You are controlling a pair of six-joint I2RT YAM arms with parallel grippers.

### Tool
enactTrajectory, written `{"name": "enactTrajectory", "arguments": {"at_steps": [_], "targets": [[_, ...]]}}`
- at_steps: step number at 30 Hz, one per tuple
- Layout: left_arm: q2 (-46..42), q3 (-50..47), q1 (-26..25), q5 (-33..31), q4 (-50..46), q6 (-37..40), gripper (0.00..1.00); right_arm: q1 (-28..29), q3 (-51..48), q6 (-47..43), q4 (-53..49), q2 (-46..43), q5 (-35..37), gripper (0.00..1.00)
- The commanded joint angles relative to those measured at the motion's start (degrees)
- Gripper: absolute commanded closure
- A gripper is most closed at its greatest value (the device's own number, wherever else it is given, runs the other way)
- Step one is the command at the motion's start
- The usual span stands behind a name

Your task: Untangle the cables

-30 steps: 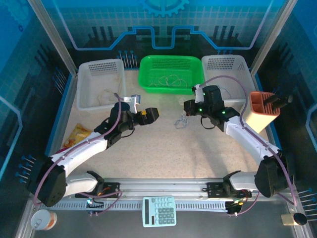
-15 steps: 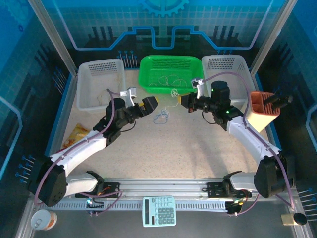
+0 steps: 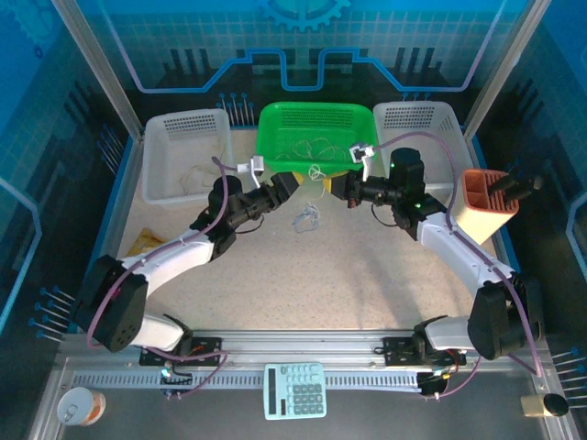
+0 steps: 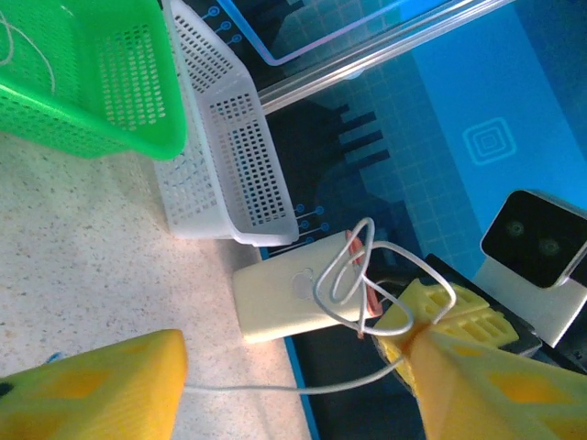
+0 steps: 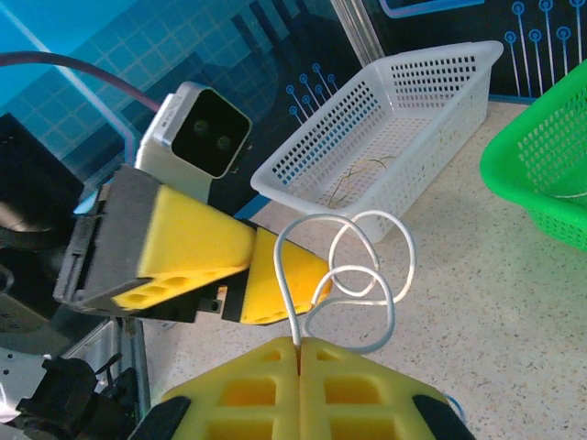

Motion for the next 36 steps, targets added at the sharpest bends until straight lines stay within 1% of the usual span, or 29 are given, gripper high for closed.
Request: {"name": "enactTrajectory", "arguments": {"at_steps": [1, 3, 12, 19, 29, 32, 36], "targets": [[2.25, 1.94, 0.29, 2.87, 7.60, -2.56, 0.40, -0.44, -0.85, 0.62, 1.62, 0.84, -1.72, 1.00], [3.22, 2.03, 0.25, 3.16, 9.16, -3.10, 0.44, -0.44, -0.91, 0.62, 1.68, 0.81, -1.72, 1.00], [6.32, 2.29, 0.15, 4.21, 15.26, -5.26, 0.47, -0.39, -0.84, 0.97, 1.85, 0.83, -2.25, 1.00], [8.34, 2.86, 0.15, 4.65, 18.50, -6.75, 0.54, -0.03, -0.77, 0.98, 1.58, 0.64, -2.57, 1.00], [9.11, 3.43, 0.07, 5.18, 18.96, -6.94, 0.64, 0.40, -0.38, 1.20, 1.55, 0.90, -2.42, 1.00], [9.34, 3.33, 0.06, 5.18, 19.11, -6.90, 0.65, 0.50, -0.31, 1.24, 1.68, 1.06, -2.43, 1.00], [9.71, 3.38, -0.11, 5.36, 19.30, -7.04, 0.63, 0.72, -0.12, 1.36, 1.85, 1.16, -2.46, 1.00]]}}
